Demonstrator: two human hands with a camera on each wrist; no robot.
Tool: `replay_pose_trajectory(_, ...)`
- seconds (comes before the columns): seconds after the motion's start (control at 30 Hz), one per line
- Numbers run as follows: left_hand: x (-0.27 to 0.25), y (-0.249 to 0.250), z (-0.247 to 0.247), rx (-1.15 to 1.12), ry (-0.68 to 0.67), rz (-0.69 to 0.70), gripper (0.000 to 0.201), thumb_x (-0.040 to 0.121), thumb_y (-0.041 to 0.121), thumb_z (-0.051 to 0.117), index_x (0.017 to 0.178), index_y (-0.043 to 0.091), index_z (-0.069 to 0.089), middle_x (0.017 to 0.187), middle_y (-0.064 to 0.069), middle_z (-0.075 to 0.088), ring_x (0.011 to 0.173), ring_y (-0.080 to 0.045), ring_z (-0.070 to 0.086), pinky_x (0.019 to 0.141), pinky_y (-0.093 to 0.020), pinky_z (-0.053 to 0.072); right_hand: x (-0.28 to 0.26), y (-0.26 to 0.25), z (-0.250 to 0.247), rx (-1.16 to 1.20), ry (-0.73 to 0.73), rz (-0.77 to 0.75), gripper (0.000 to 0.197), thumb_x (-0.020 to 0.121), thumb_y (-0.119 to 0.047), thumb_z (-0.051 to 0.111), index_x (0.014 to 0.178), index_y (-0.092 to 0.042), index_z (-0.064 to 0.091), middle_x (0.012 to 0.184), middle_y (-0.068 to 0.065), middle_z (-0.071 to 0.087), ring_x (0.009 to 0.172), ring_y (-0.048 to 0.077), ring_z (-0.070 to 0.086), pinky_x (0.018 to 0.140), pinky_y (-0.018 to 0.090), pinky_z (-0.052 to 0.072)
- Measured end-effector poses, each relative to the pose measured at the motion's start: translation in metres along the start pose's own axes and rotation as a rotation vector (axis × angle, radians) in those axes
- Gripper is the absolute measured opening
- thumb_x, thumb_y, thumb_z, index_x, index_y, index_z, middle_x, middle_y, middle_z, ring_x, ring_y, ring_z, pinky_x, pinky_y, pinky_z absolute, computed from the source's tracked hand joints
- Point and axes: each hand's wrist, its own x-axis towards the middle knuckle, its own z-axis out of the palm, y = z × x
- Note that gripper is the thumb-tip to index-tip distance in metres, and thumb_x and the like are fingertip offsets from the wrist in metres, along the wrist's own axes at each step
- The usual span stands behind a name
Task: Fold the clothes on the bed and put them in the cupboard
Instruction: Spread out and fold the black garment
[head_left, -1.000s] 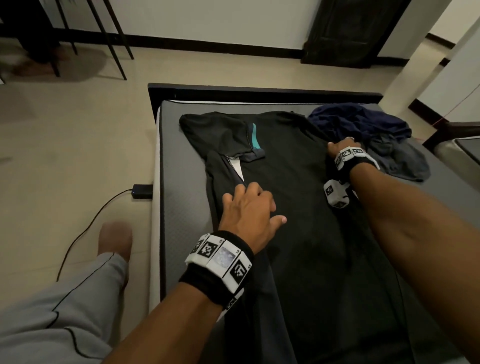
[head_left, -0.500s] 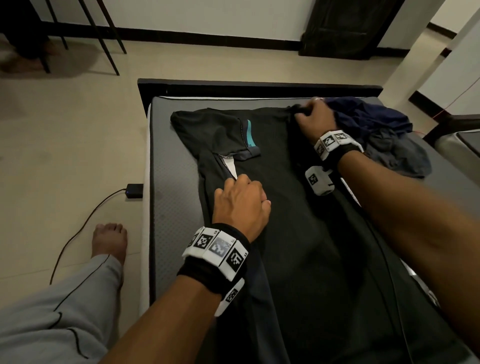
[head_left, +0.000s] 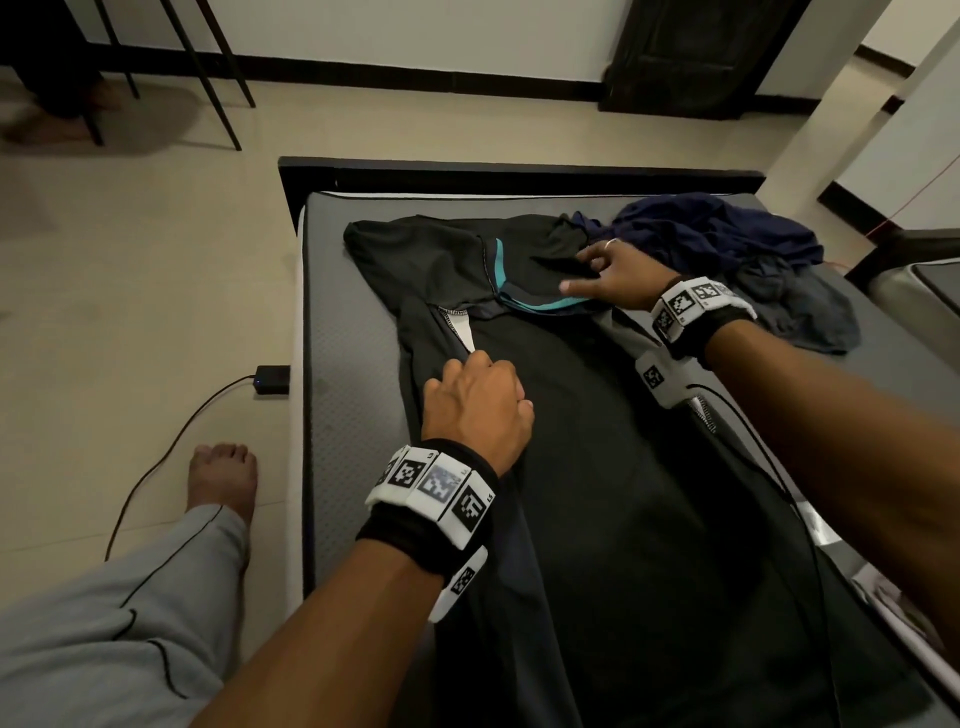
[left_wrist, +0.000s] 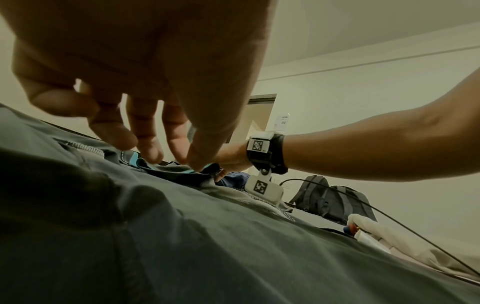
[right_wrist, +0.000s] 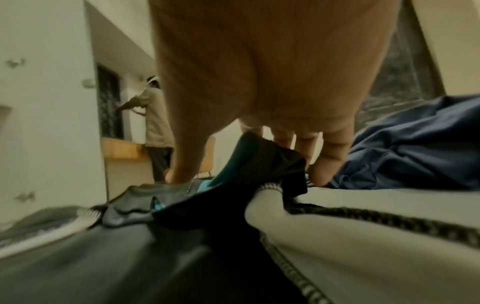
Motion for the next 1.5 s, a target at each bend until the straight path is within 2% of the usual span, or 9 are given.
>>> replay_pose_trajectory(0.1,0.000,0.002,0.000,0.007,-0.014,-0.006,0.018,0.092,0.042,0.058,0.103,0.029,0.063,0.117,0.002,0.055,0.113,-0.023,0.050,0.096,-0.043,0.041,-0.008,-0.008,0.011,-0.320,-0.143,-0.106,0.097,0.068,-0.051,0.088,0.149,-0.023,0.043,0.146,0.001,0.051,0.132,0.025,0.051,0.107,0.035,0.040)
replay_pose_trajectory(0.33,0.001,0.001,0.000,0.012,-0.001,-0.007,0.018,0.092,0.040,0.058,0.105,0.029,0.064,0.118,0.002,0.055,0.112,-0.023,0.050,0.094,-0.042,0.039,-0.003,-0.033,0.036,-0.895,0.169,-0.393,0.022,0.093,-0.033,0.056,0.105,-0.018,0.067,0.102,0.009,0.070,0.094,0.033,0.063,0.090,0.042,0.039)
replay_pose_trajectory(0.47,0.000,-0.001,0.000,0.014,0.005,0.000,0.020,0.092,0.040,0.058,0.107,0.028,0.064,0.118,0.001,0.055,0.113,-0.024,0.050,0.095,-0.043,0.040,0.017,-0.053,0.027,-0.391,0.288,-0.080,0.033,0.098,-0.033,0.047,0.108,-0.006,0.064,0.097,0.014,0.064,0.090,0.035,0.063,0.074,0.035,0.044)
replay_pose_trajectory(0.6,0.001,-0.002,0.000,0.009,0.027,0.014,0.018,0.092,0.037,0.059,0.105,0.026,0.064,0.117,0.000,0.056,0.112,-0.024,0.051,0.093,-0.042,0.040,0.035,-0.068,-0.009,0.166,0.413,0.304,0.044,0.102,-0.024,0.038,0.131,0.004,0.057,0.136,0.020,0.059,0.123,0.037,0.056,0.092,0.034,0.044)
replay_pose_trajectory(0.83,0.004,0.000,0.002,0.027,0.016,0.021,0.018,0.092,0.034,0.057,0.105,0.024,0.064,0.116,-0.001,0.056,0.110,-0.025,0.052,0.092,-0.042,0.041,0.017,-0.091,0.035,0.091,-0.141,0.061,0.059,0.099,-0.065,0.036,0.119,-0.013,0.055,0.104,0.007,0.060,0.092,0.033,0.067,0.076,0.045,0.062)
replay_pose_trajectory(1.07,0.003,-0.003,0.004,0.032,-0.025,0.032,0.019,0.091,0.033,0.058,0.108,0.025,0.064,0.119,-0.002,0.056,0.113,-0.027,0.052,0.095,-0.044,0.042,-0.020,-0.066,0.027,-0.088,-0.118,-0.209,0.044,0.100,-0.036,0.057,0.141,-0.020,0.053,0.116,-0.003,0.062,0.093,0.010,0.060,0.080,0.022,0.045)
replay_pose_trajectory(1.2,0.011,-0.004,-0.003,-0.024,-0.093,0.037,0.012,0.089,0.033,0.060,0.099,0.030,0.063,0.115,0.000,0.057,0.109,-0.026,0.054,0.096,-0.043,0.046,-0.070,-0.036,0.018,-0.282,-0.119,-0.269,0.014,0.093,-0.033,0.062,0.102,-0.025,0.069,0.097,0.001,0.067,0.089,0.023,0.063,0.078,0.031,0.044)
replay_pose_trajectory(1.33,0.061,-0.002,-0.014,-0.039,-0.107,0.083,0.006,0.081,0.032,0.061,0.080,0.035,0.056,0.105,0.001,0.065,0.099,-0.025,0.064,0.091,-0.041,0.053,-0.137,0.004,0.013,-0.402,-0.230,-0.130,0.053,0.091,-0.040,0.070,0.138,-0.020,0.056,0.127,0.004,0.056,0.114,0.025,0.057,0.095,0.036,0.047)
replay_pose_trajectory(1.5,0.165,0.010,-0.009,0.188,-0.134,0.217,0.028,0.090,0.037,0.062,0.117,0.029,0.061,0.129,-0.006,0.052,0.118,-0.032,0.053,0.098,-0.048,0.048,-0.214,0.045,0.018,-0.332,-0.153,-0.027,0.068,0.087,-0.043,0.073,0.147,-0.031,0.043,0.136,-0.002,0.051,0.120,0.018,0.054,0.099,0.034,0.046)
